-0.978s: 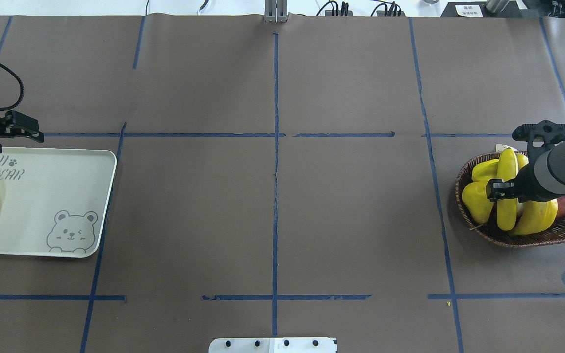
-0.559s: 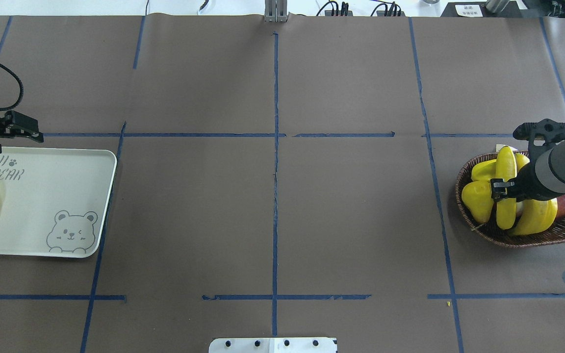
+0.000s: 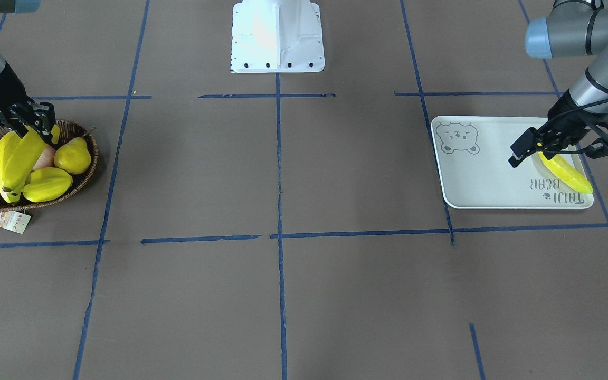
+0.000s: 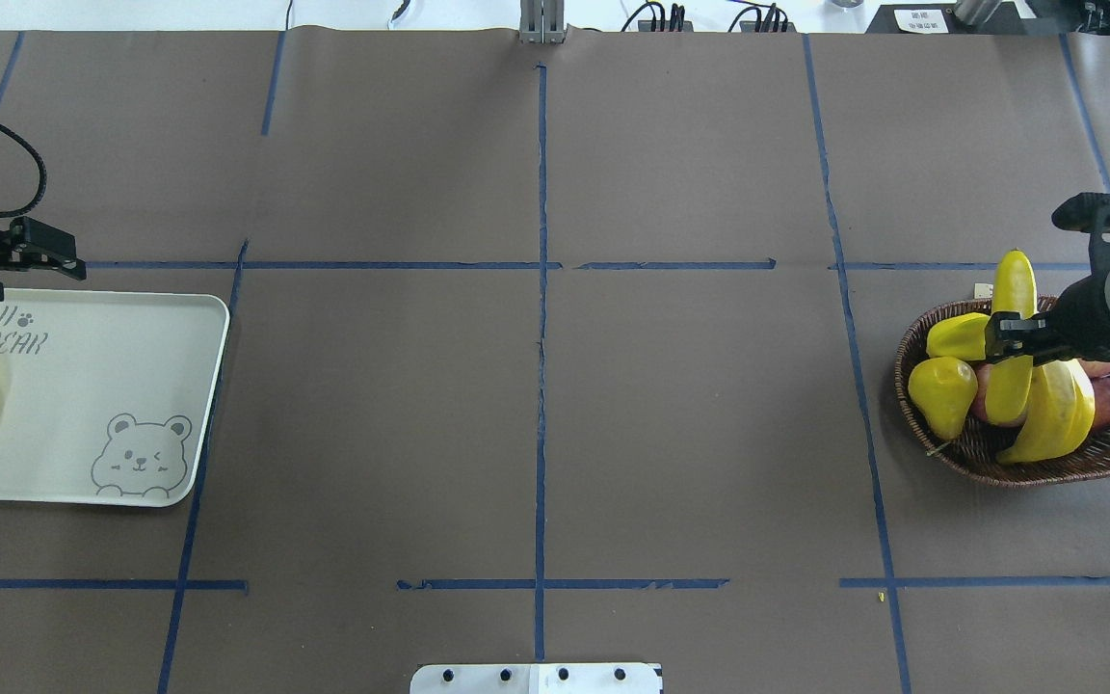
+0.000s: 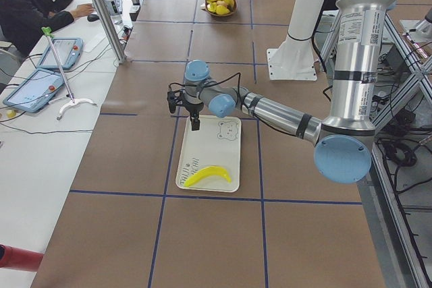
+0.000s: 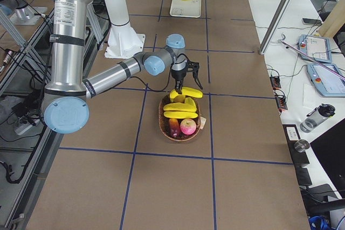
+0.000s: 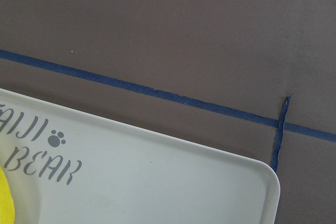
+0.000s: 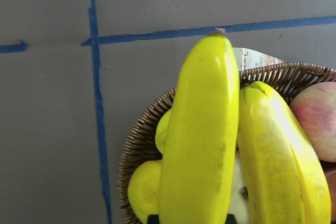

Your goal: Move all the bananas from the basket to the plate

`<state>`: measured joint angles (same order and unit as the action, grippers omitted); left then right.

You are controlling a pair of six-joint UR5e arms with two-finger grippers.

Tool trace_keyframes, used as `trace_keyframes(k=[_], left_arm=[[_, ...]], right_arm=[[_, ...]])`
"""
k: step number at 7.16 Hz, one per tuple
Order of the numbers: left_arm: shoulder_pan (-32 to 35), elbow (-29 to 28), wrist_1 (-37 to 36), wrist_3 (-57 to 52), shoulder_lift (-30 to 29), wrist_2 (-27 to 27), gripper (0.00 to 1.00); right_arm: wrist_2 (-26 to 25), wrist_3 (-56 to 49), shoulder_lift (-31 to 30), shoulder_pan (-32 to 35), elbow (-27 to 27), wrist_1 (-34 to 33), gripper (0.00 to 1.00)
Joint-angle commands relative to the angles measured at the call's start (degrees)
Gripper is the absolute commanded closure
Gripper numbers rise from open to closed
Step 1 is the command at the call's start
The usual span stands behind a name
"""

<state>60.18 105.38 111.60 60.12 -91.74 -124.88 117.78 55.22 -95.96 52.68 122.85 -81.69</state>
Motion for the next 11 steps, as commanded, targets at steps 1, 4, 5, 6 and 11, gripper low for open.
trace_keyframes(k=[1,4,5,6,11], left_arm=[[-0.24,0.00,-0.07,0.17,-0.28,-0.10,0.00],[-6.72,0.00,1.86,15.04,-10.34,-0.36,0.00],[-11.00,-0.35,5.95,25.47,-16.22,-0.36,0.00],[-14.79,-1.23,11.56,33.58,-20.45,-0.10,0.01],[-18.42,-3.08,24.10,48.95,-29.71,0.17,0.01]], right_arm=[[10.83,-0.11,0.68,5.40,5.19,0.29,0.99],[17.91,1.90,13.40,2.09,2.24,3.00,1.00],[18.10,8.09,16.91,-1.31,0.91,8.24,1.00],[17.58,16.68,21.30,-3.52,-3.36,16.91,1.00],[-8.86,32.93,29.39,-26.11,-9.63,37.48,0.99]])
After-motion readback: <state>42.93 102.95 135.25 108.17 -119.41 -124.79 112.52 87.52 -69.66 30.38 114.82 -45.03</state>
